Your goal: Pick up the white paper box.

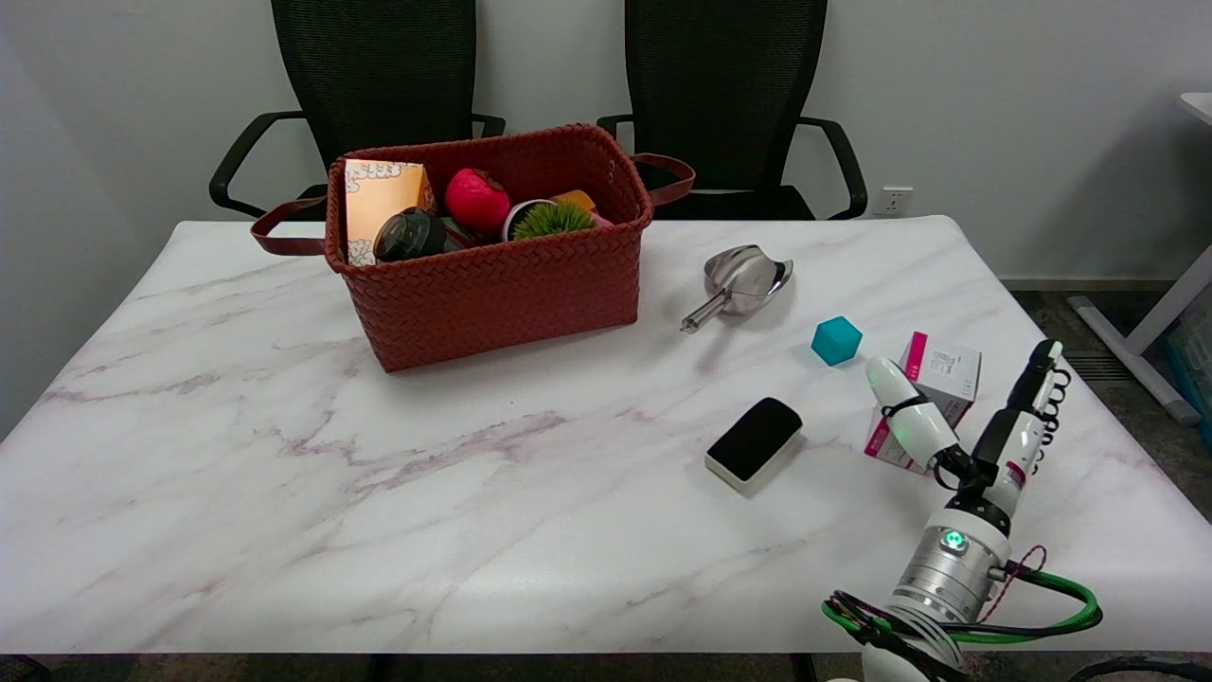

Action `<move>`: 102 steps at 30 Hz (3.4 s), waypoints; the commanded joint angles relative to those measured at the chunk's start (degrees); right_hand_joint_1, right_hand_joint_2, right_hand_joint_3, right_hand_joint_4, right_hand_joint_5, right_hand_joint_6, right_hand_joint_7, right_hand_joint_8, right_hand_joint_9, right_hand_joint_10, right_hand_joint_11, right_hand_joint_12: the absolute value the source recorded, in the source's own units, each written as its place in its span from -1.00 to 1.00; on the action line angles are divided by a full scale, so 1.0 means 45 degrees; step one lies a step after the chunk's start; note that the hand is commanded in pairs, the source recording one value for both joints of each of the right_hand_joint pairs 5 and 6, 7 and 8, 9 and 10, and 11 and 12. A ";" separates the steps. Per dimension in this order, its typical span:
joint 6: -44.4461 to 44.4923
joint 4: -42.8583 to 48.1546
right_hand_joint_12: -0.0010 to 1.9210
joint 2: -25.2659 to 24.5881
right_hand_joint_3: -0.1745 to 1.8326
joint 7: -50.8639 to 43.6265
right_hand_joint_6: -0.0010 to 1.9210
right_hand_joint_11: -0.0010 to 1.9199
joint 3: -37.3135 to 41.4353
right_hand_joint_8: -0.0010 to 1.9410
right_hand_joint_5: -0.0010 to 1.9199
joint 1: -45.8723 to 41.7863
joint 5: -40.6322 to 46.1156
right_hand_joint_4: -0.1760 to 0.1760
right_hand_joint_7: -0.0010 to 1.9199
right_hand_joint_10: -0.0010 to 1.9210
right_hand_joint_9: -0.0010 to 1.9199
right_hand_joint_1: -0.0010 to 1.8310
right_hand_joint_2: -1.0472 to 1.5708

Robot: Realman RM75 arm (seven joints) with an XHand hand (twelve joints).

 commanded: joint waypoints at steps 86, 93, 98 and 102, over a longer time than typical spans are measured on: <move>-0.3462 -0.0437 -0.90 0.0171 -1.00 0.2114 -1.00 -0.90 0.0725 -1.00 -1.00 0.0217 0.1240 0.00 -1.00 -1.00 -1.00 -0.04 0.39; -0.3033 -0.0429 -0.70 0.0171 -1.00 0.2114 -1.00 -0.70 0.0689 -0.96 -1.00 0.0191 0.1222 0.00 -0.96 -0.82 -0.82 0.00 0.39; -0.2651 -0.0411 -0.51 0.0153 -1.00 0.2114 -0.90 -0.51 0.0608 -0.62 -0.90 0.0173 0.1222 0.00 -0.61 -0.58 -0.58 0.09 0.43; -0.2297 -0.0411 -0.36 0.0171 -1.00 0.2114 -0.77 -0.36 0.0538 -0.43 -0.77 0.0173 0.1222 0.00 -0.43 -0.42 -0.42 0.12 0.46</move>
